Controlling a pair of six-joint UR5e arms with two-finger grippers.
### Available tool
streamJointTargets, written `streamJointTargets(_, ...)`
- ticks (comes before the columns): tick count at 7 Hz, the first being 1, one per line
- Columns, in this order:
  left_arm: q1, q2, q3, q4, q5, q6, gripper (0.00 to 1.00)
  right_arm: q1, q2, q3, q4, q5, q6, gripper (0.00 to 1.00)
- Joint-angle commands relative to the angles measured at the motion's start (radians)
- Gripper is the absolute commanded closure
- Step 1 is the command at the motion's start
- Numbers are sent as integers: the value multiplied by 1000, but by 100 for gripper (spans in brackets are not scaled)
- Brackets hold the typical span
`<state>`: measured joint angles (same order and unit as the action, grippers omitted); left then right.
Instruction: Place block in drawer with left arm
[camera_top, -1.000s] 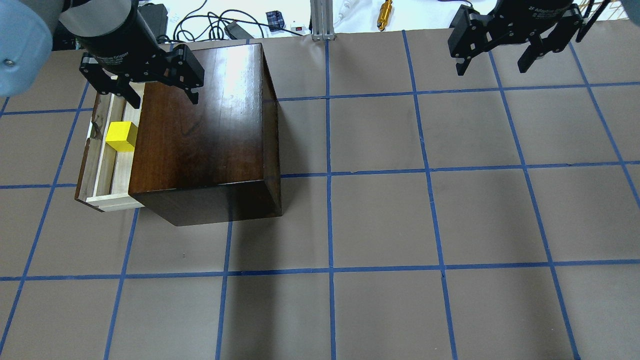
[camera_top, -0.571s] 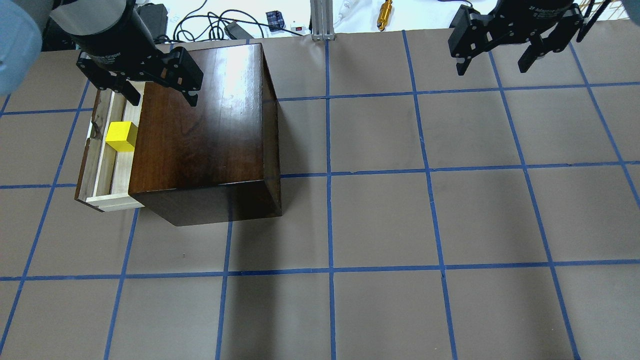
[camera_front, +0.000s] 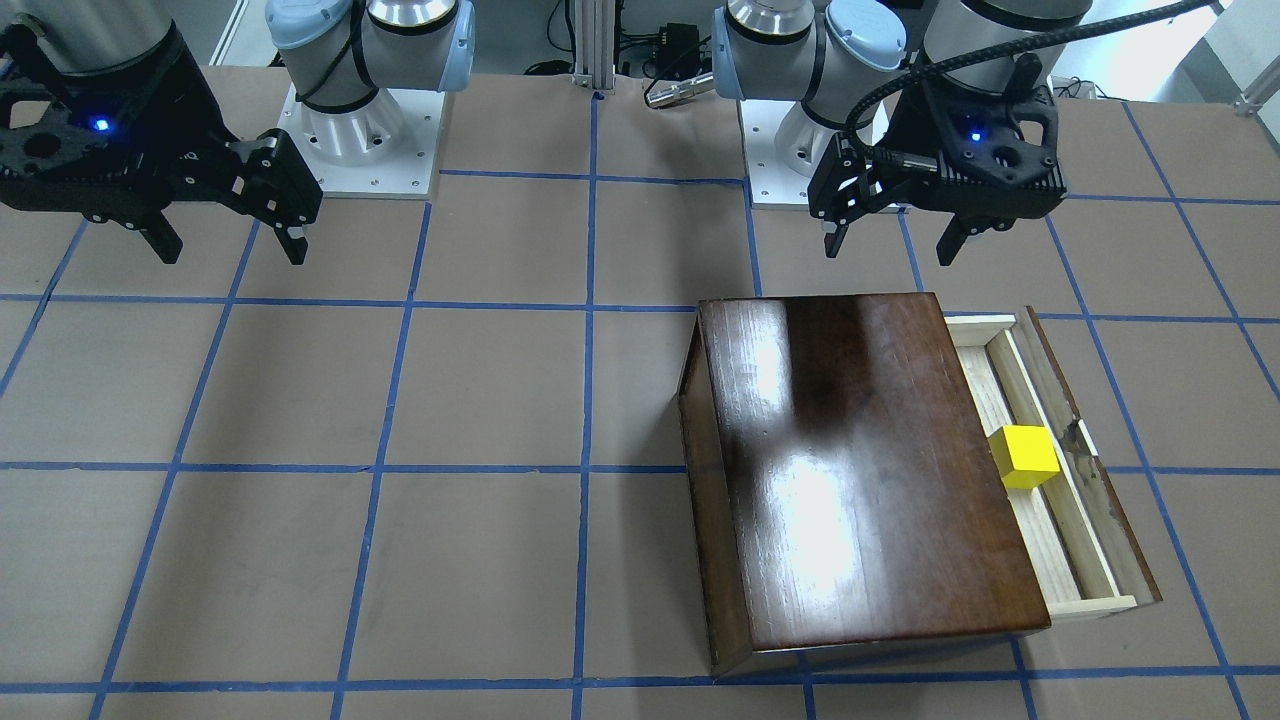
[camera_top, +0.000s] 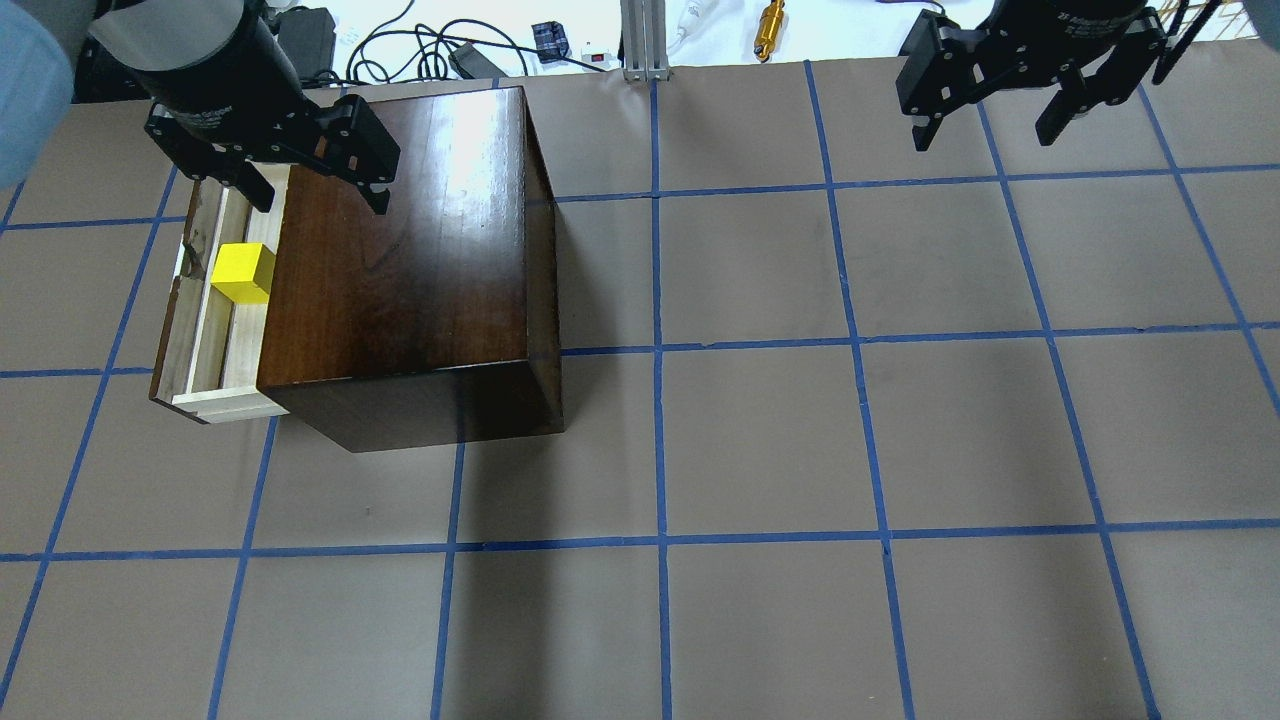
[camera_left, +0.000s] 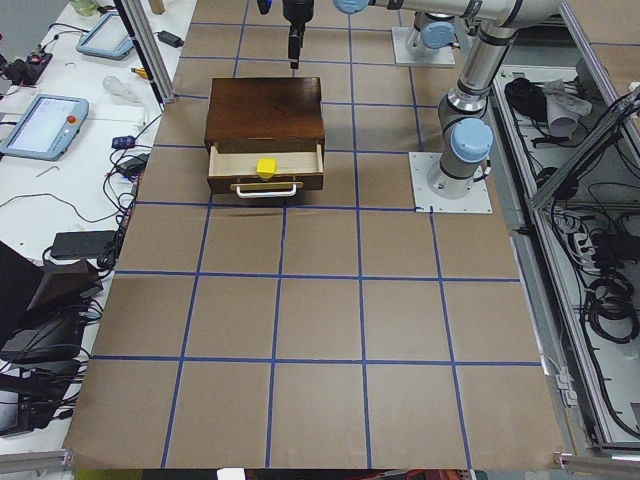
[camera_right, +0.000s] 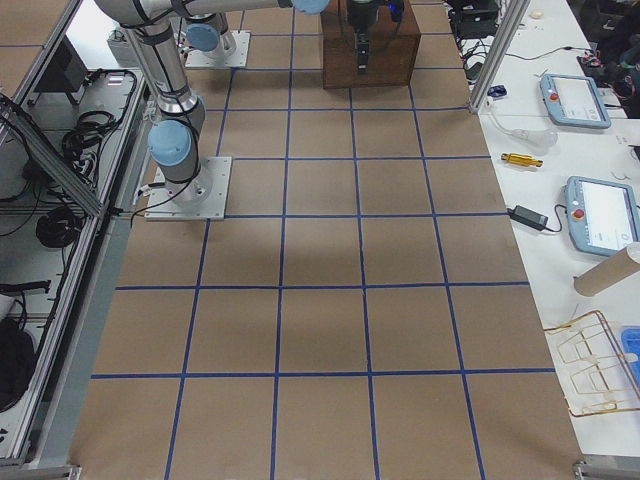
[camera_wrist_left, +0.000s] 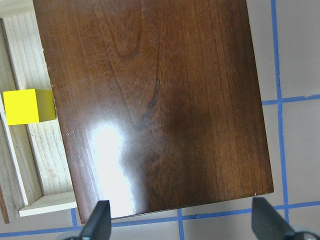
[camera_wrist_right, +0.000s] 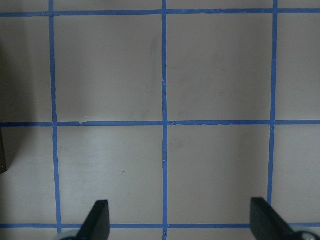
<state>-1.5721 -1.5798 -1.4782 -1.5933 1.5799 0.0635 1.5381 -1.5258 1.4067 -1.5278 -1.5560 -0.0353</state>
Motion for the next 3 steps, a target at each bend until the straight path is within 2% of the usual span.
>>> streamJointTargets(1, 1, -3, 1, -1, -1, -11, 0, 1, 1, 0, 0, -1, 0, 0)
streamJointTargets(3, 1, -19, 1, 1, -1, -13, 0, 1, 0, 0, 0, -1, 0, 0)
